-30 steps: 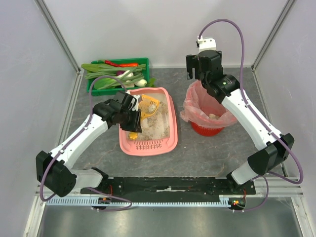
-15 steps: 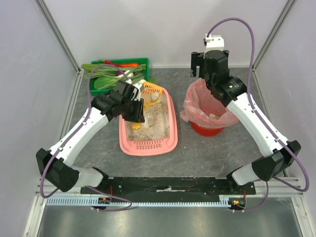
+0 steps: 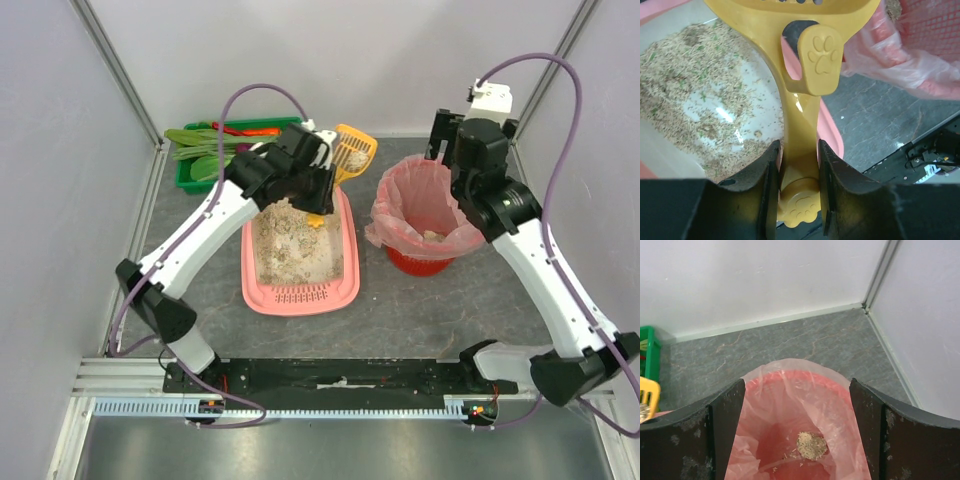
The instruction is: Clean the litter box
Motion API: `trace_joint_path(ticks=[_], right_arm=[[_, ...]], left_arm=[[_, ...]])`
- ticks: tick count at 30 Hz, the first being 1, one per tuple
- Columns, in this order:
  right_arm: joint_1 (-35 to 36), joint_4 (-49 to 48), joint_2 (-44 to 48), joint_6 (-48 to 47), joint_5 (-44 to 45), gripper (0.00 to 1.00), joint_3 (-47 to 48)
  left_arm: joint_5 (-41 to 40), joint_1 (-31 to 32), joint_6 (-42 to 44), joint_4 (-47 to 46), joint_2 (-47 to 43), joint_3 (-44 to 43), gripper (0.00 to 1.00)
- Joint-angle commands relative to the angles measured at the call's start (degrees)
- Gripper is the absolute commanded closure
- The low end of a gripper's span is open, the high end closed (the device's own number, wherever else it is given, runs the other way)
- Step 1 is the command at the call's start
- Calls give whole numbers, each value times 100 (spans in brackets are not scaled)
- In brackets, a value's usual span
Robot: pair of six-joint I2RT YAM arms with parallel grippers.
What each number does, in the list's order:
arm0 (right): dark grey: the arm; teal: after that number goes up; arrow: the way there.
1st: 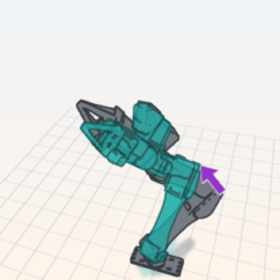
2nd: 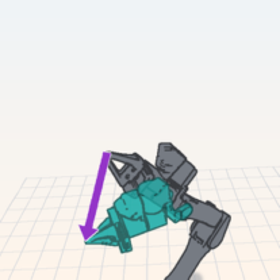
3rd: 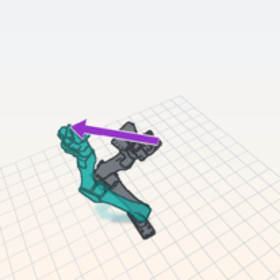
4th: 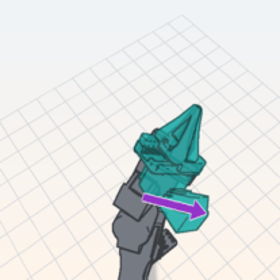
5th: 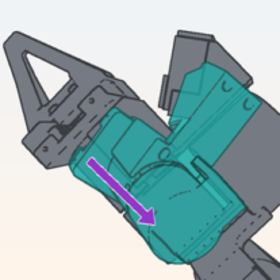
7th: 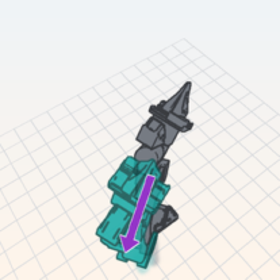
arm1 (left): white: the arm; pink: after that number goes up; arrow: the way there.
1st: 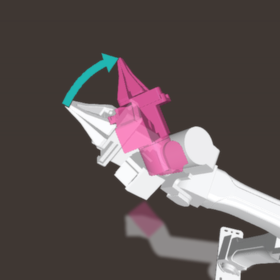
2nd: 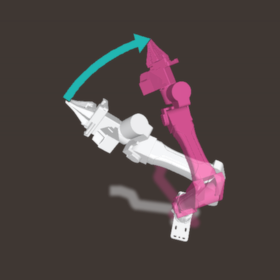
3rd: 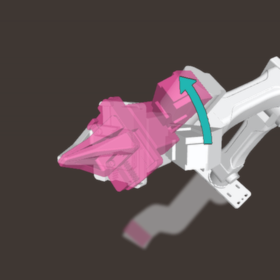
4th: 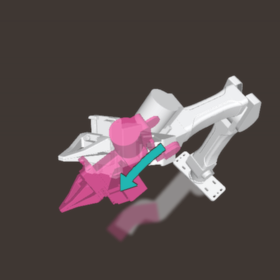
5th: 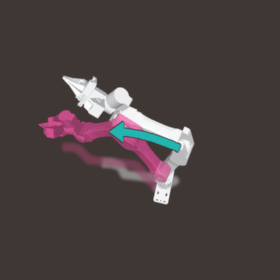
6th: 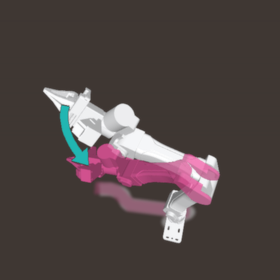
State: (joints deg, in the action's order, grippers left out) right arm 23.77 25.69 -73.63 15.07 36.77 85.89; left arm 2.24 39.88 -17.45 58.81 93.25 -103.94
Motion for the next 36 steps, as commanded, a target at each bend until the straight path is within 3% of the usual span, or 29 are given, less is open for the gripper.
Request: trace_joint_path(ticks=[1, 9, 16, 21, 30, 36], right_arm=[[5, -205, 568, -4, 576, 6, -168], [5, -205, 1324, -57, 734, 6, -581], [5, -240, 1772, -118, 884, 6, -836], [5, -293, 1966, -101, 937, 6, -960], [5, -363, 2071, 5, 928, 6, -1100], [5, -372, 2142, -31, 805, 6, -1100]], left_arm=[[-198, 345, 49, 350, 623, -1081, 98], [-215, 872, 163, 509, 1344, -2112, 98], [-1513, 1373, 812, 650, 1951, -2701, 98], [-2700, 1681, 1402, 536, 2188, -2842, 98], [-3510, 1927, 2386, -44, 2197, -2685, 98], [-4064, 2357, 3511, -790, 2232, -2315, 98]])
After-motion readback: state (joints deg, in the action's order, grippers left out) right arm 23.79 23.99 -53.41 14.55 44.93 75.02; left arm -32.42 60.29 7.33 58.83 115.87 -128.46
